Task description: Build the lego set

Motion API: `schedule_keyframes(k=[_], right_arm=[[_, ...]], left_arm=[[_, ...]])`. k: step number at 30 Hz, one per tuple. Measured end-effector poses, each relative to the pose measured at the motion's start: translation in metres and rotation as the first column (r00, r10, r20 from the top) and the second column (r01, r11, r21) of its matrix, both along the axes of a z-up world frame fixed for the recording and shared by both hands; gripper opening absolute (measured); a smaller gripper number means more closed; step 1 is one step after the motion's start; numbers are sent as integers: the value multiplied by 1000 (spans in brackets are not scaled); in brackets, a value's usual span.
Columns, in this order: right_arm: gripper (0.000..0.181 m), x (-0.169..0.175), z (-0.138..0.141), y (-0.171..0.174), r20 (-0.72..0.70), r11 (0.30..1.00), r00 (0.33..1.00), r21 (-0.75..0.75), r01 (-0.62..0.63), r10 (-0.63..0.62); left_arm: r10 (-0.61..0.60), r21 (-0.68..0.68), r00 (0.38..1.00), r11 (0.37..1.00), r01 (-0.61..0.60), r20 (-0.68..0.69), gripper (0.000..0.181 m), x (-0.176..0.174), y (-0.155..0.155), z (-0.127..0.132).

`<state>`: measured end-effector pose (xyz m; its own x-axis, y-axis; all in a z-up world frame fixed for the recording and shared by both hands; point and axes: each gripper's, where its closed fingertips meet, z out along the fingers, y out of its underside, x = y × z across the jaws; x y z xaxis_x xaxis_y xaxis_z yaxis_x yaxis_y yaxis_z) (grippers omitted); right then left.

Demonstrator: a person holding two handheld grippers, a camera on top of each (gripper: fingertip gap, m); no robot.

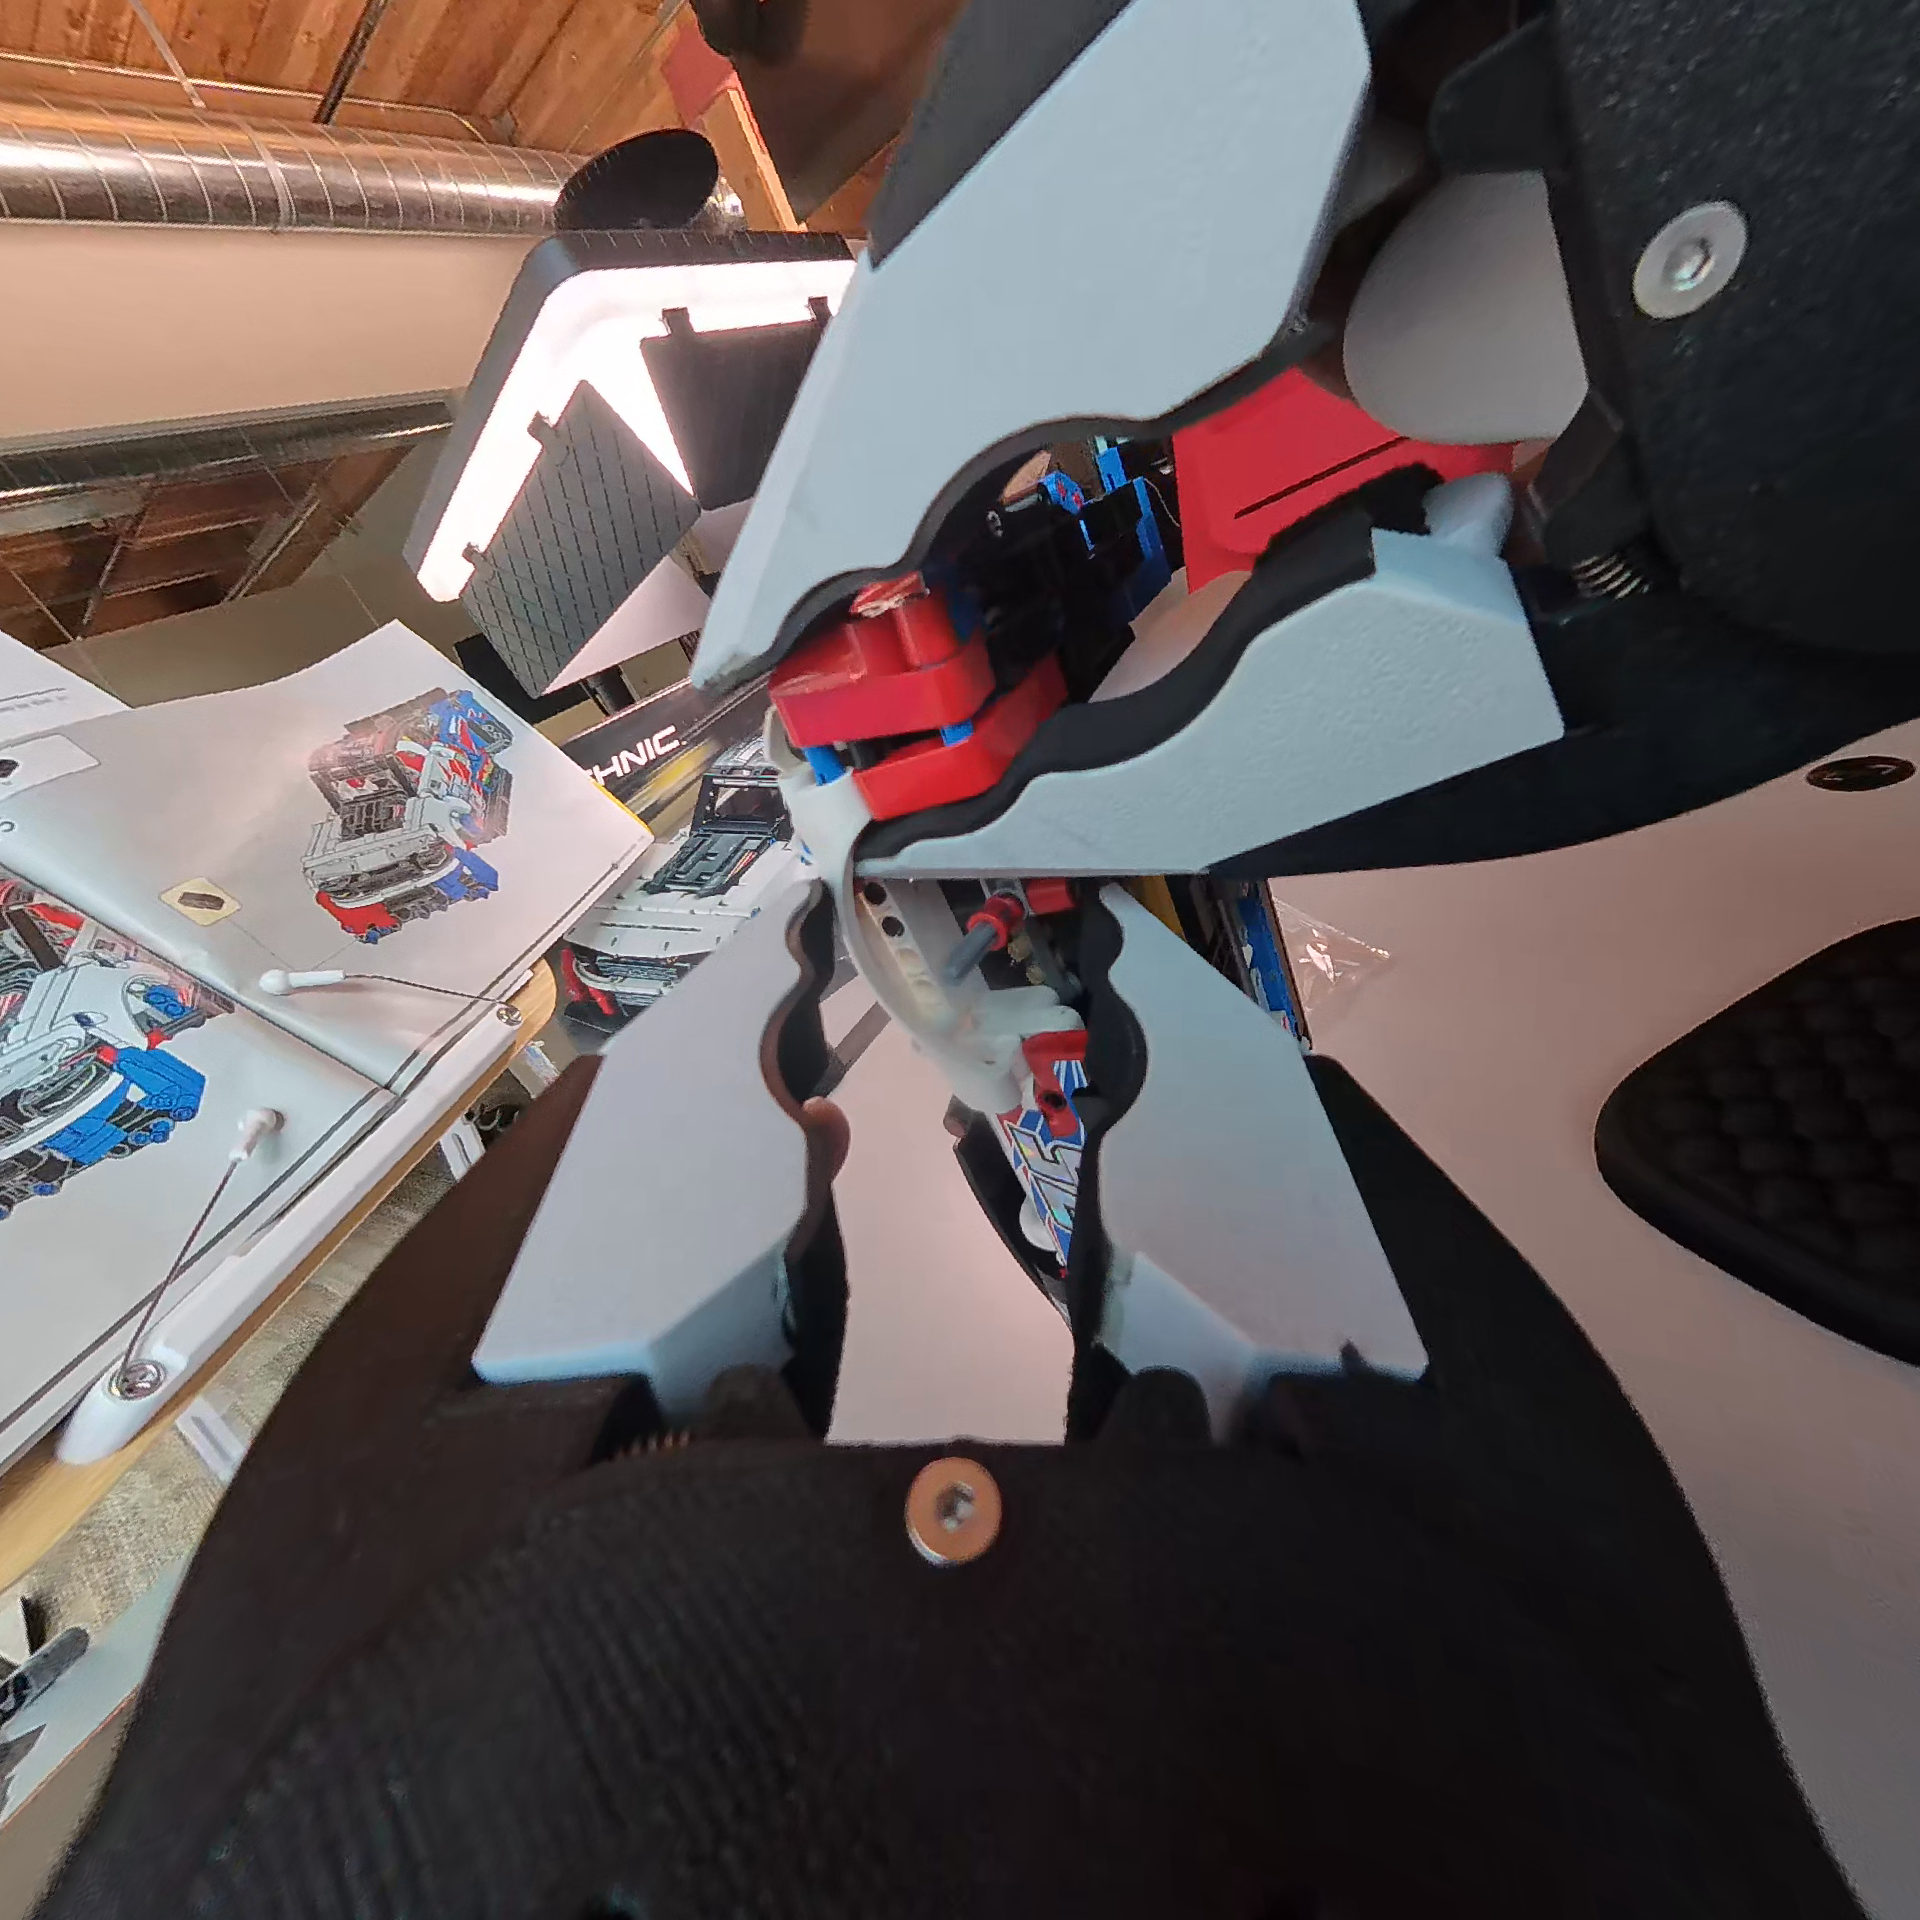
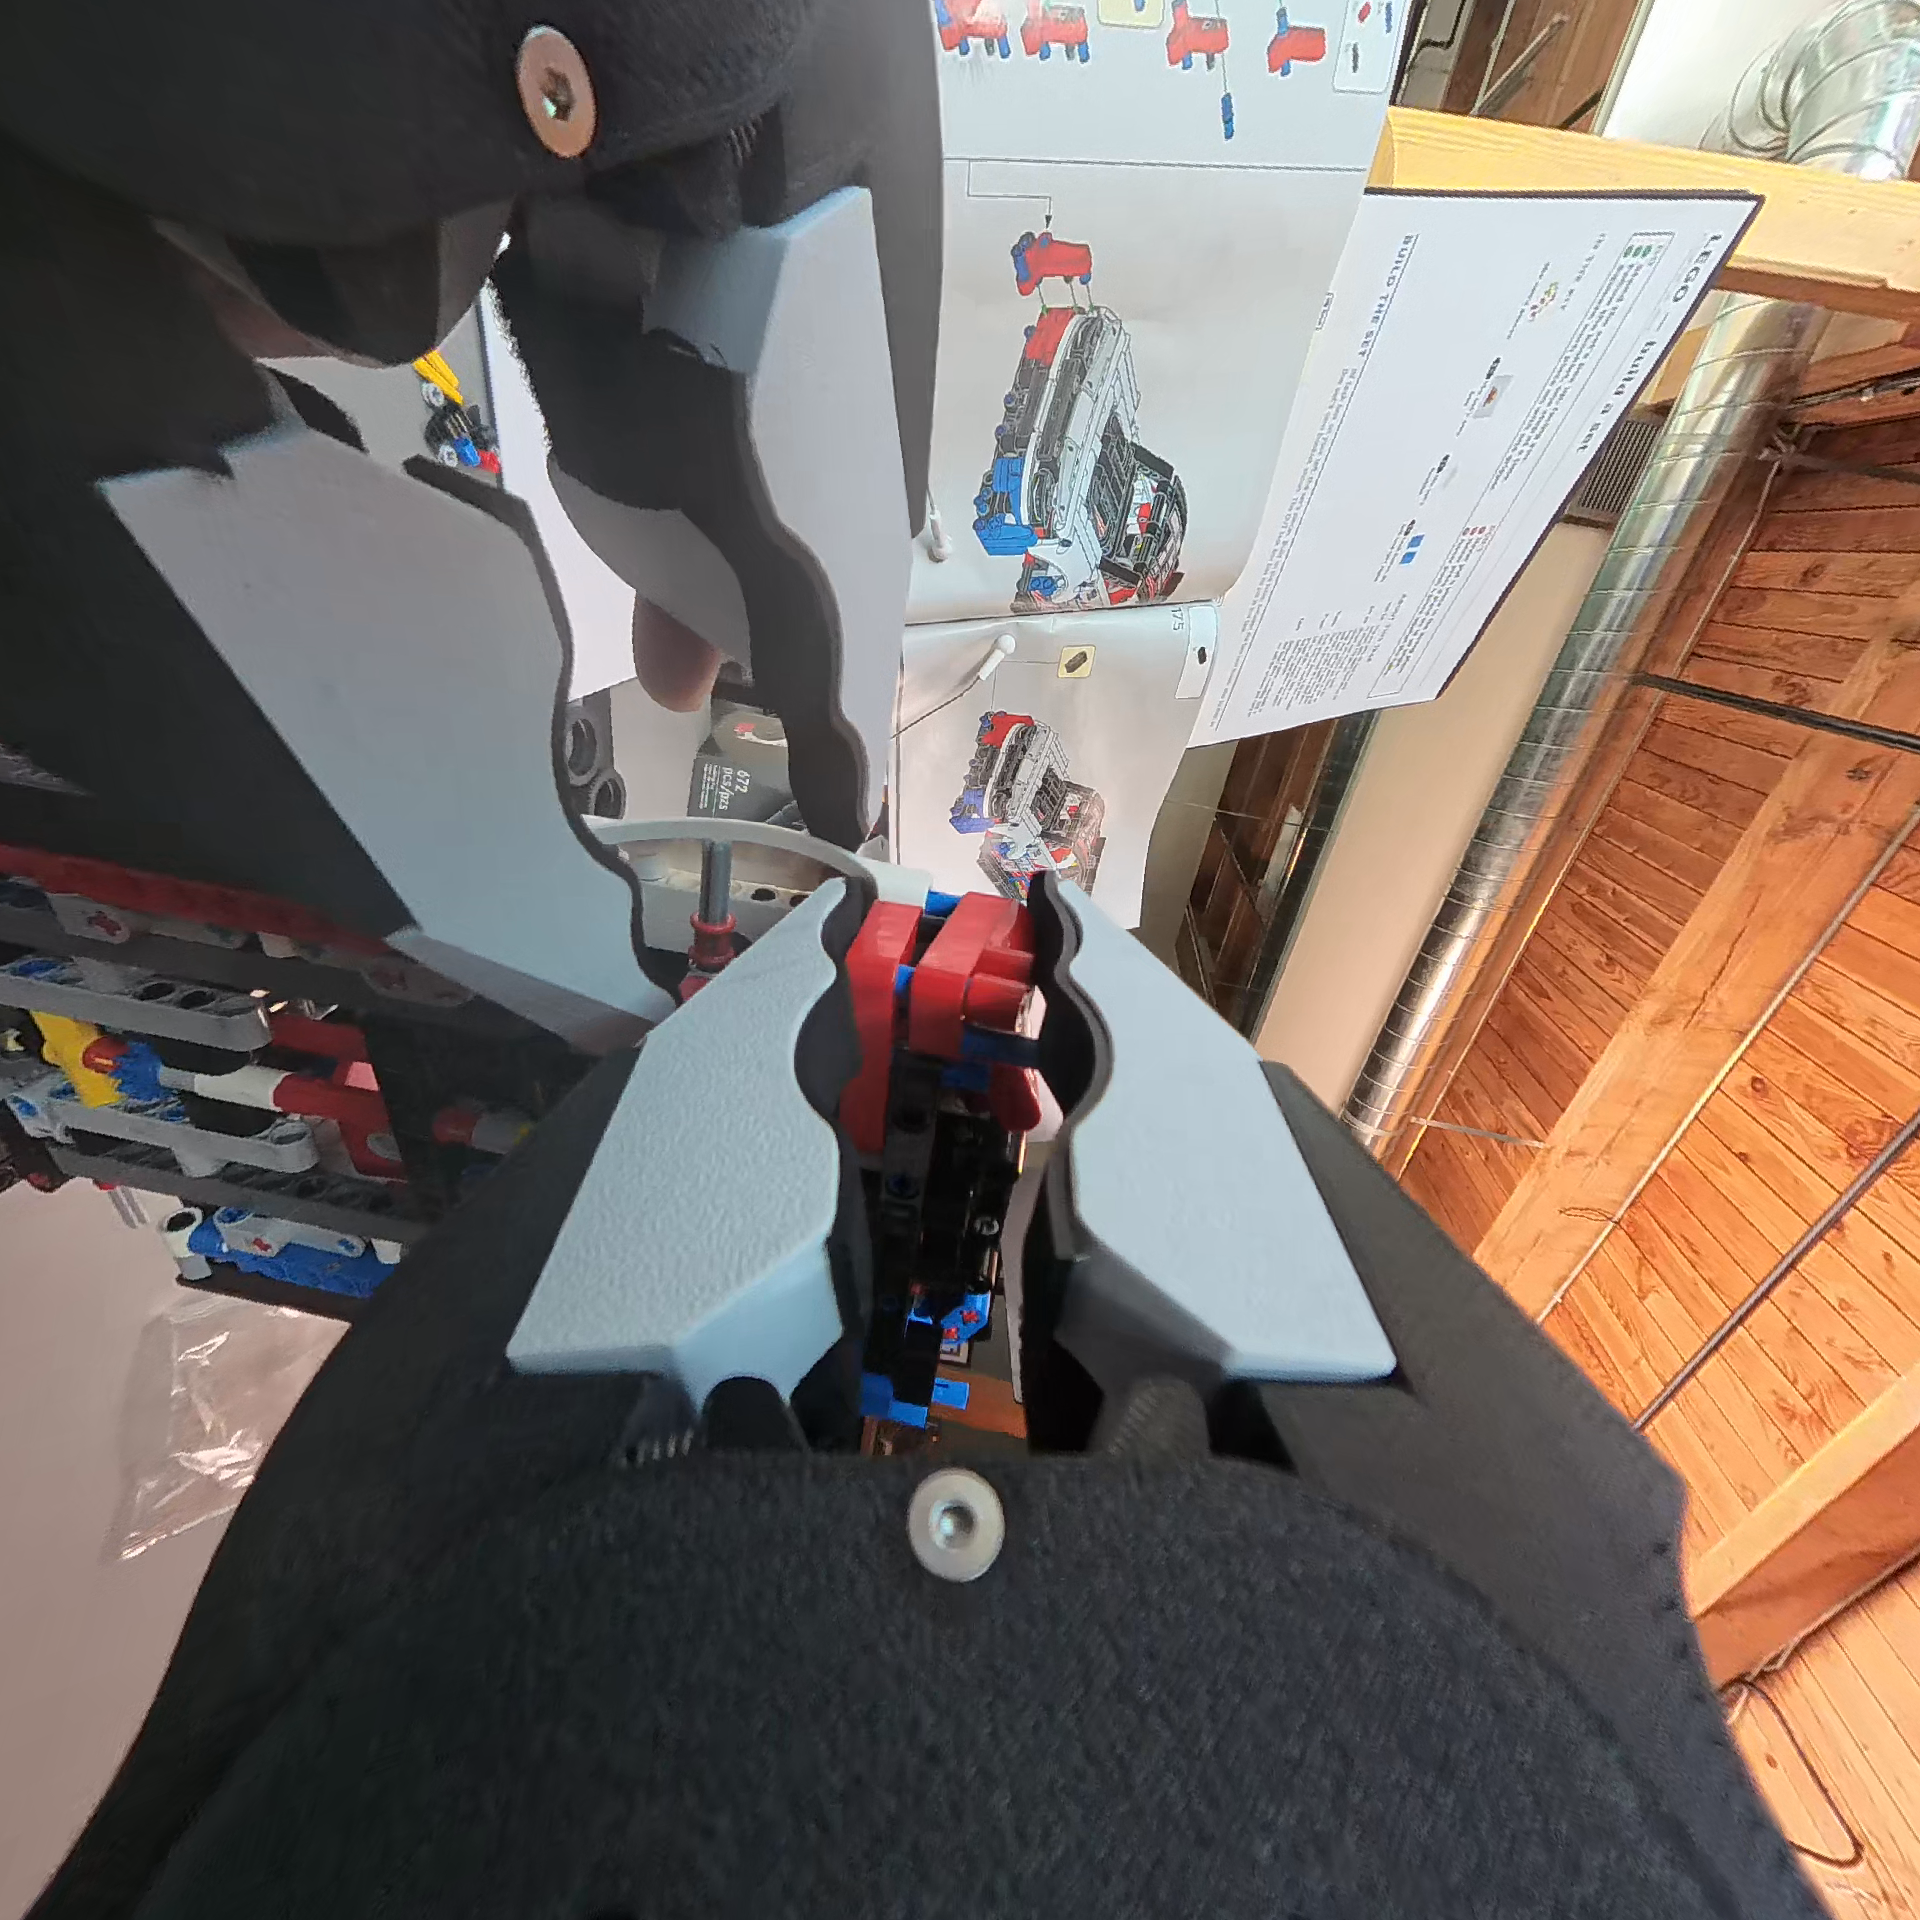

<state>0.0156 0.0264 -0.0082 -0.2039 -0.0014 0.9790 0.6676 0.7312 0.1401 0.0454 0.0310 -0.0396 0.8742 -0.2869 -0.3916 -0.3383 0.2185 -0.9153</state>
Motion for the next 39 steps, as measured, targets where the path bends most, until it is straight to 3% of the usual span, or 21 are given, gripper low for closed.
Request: schedule_keyframes(k=[6,14,30,39], right_arm=[[29,2,-1,0,18,999,1000,-38,-1,2],[32,-1,0,2,15,999,1000,38,10,-11],[28,0,-3,-1,82,999,997,-31,-13,16],[30,1,-1,1,14,1000,1000,-17,-16,16]], left_arm=[[12,2,1000,1000,-12,-19,46,1,0,0],[31,1,999,1000,-31,12,46,0,2,0],[61,25,998,998,-61,-2,45,1,0,0],[26,5,999,1000,-27,34,46,1,1,1]])
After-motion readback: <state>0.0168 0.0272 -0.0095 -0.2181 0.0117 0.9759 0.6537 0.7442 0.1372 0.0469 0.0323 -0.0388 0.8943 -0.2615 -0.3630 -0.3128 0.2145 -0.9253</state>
